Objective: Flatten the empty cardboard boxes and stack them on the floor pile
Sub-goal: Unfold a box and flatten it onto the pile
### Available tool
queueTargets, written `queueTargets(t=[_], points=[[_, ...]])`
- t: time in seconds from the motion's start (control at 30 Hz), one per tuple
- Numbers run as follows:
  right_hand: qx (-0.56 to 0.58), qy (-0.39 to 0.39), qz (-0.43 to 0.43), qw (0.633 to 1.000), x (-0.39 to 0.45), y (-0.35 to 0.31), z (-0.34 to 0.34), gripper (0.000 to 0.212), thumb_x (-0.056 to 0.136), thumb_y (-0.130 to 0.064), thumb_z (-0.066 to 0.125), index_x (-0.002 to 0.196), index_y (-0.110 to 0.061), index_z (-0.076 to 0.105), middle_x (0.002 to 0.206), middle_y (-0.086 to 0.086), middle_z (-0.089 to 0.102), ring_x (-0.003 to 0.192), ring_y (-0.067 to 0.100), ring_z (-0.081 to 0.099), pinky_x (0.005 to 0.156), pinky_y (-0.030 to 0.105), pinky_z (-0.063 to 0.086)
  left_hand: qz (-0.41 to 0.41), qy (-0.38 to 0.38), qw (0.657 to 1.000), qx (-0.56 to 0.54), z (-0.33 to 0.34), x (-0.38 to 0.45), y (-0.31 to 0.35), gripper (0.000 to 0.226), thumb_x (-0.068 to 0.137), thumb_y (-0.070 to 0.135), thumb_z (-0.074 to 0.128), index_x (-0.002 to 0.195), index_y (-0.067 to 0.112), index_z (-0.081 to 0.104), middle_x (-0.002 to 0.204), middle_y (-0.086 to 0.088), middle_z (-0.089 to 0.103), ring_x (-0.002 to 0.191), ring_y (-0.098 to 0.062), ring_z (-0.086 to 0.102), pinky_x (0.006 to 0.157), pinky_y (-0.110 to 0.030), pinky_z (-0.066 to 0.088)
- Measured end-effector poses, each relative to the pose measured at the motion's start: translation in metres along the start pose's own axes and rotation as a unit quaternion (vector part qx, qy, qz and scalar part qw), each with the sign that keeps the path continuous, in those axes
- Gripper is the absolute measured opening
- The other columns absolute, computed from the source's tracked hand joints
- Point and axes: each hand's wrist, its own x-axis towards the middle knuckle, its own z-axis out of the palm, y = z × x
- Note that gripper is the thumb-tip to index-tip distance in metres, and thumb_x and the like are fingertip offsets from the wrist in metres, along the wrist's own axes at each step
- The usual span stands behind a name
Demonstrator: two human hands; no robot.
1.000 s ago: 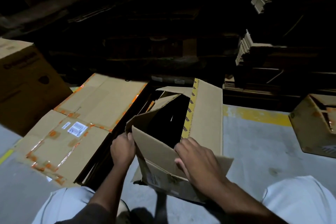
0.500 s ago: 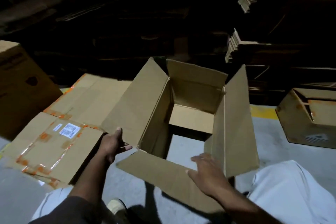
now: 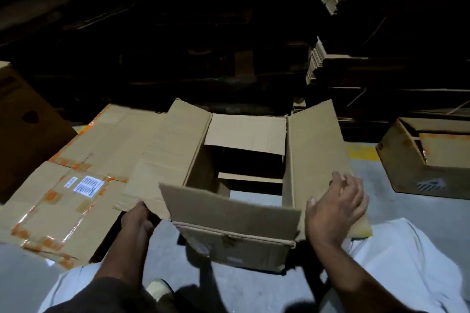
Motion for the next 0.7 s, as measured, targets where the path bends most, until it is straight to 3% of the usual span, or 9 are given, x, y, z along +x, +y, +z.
queueTargets(t=[0.07,0.17,0.27,0.3,0.37,0.43,0.5,0.57,0.7], points=[[0.016,-0.018,0.043,0.999,0.009,0.007,0.001,0.087,0.065,-0.013,0.085,0.14,-0.004,0.04,0.146,0.023,0.038,0.144,0.037,0.025,0.12,0.05,0.013,0.002,0.001,1.0,-0.023,-0.015,0.041,0.0,0.042,0.097,0.019,0.053,0.138,0.016,0.056,0.141,-0.008,0.059,0.125,-0.03,0.058,0.091,-0.042,0.051],[0.064,-0.093,0.144,0.983,0.023,0.015,0.002,0.093,0.073,-0.015,0.085,0.146,0.002,0.031,0.142,0.029,0.043,0.133,0.044,0.041,0.109,0.052,0.035,-0.002,0.001,0.998,-0.065,-0.007,-0.022,0.007,0.044,0.091,0.005,0.061,0.135,0.01,0.058,0.127,-0.013,0.067,0.112,-0.034,0.065,0.088,-0.046,0.055],[0.09,-0.147,0.229,0.958,0.04,0.021,-0.004,0.072,0.078,-0.022,0.084,0.135,0.001,0.046,0.127,0.028,0.058,0.115,0.046,0.057,0.091,0.049,0.048,0.094,0.096,0.986,0.095,0.008,-0.068,0.004,0.049,0.083,0.002,0.069,0.129,-0.009,0.055,0.124,-0.016,0.065,0.109,-0.034,0.064,0.084,-0.041,0.055],[0.103,-0.172,0.24,0.95,0.044,0.023,-0.003,0.06,0.078,-0.026,0.083,0.125,-0.001,0.056,0.119,0.025,0.064,0.107,0.044,0.062,0.086,0.047,0.051,0.134,0.128,0.966,0.18,0.012,-0.081,0.0,0.057,0.083,0.001,0.07,0.133,-0.012,0.048,0.128,-0.017,0.06,0.116,-0.035,0.06,0.085,-0.039,0.051],[0.171,-0.22,0.25,0.927,0.047,0.027,0.0,0.036,0.076,-0.027,0.083,0.101,-0.005,0.07,0.1,0.019,0.072,0.089,0.038,0.068,0.081,0.044,0.057,0.249,0.18,0.904,0.296,0.018,-0.099,-0.01,0.083,0.086,0.008,0.073,0.15,-0.01,0.024,0.154,-0.023,0.035,0.141,-0.038,0.038,0.106,-0.043,0.039],[0.287,-0.265,0.269,0.881,0.046,0.026,0.006,0.014,0.08,-0.016,0.08,0.085,-0.009,0.069,0.094,0.019,0.074,0.079,0.032,0.069,0.079,0.047,0.059,0.402,0.19,0.816,0.369,0.022,-0.103,-0.021,0.096,0.088,0.016,0.073,0.157,-0.004,0.009,0.165,-0.024,0.011,0.151,-0.038,0.015,0.122,-0.043,0.018],[0.404,-0.309,0.256,0.822,0.043,0.017,0.006,0.009,0.089,-0.005,0.069,0.087,-0.012,0.064,0.099,0.019,0.072,0.081,0.029,0.067,0.076,0.041,0.056,0.513,0.126,0.738,0.42,0.029,-0.106,-0.031,0.095,0.088,0.019,0.073,0.158,0.0,0.012,0.166,-0.02,0.01,0.153,-0.034,0.011,0.124,-0.042,0.013],[0.491,-0.341,0.225,0.77,0.041,0.004,0.0,0.013,0.096,-0.003,0.06,0.096,-0.015,0.065,0.1,0.012,0.073,0.087,0.027,0.069,0.074,0.036,0.055,0.567,0.02,0.688,0.453,0.041,-0.12,-0.044,0.089,0.088,0.023,0.074,0.158,0.005,0.021,0.165,-0.015,0.019,0.152,-0.029,0.017,0.123,-0.041,0.019],[0.557,-0.346,0.221,0.722,0.033,-0.007,0.001,0.02,0.099,-0.004,0.054,0.113,-0.012,0.067,0.102,0.005,0.075,0.081,0.015,0.073,0.061,0.023,0.056,0.454,-0.266,0.694,0.491,0.049,-0.141,-0.073,0.089,0.084,0.062,0.067,0.156,0.024,0.029,0.16,0.001,0.033,0.146,-0.014,0.032,0.121,-0.04,0.029]])
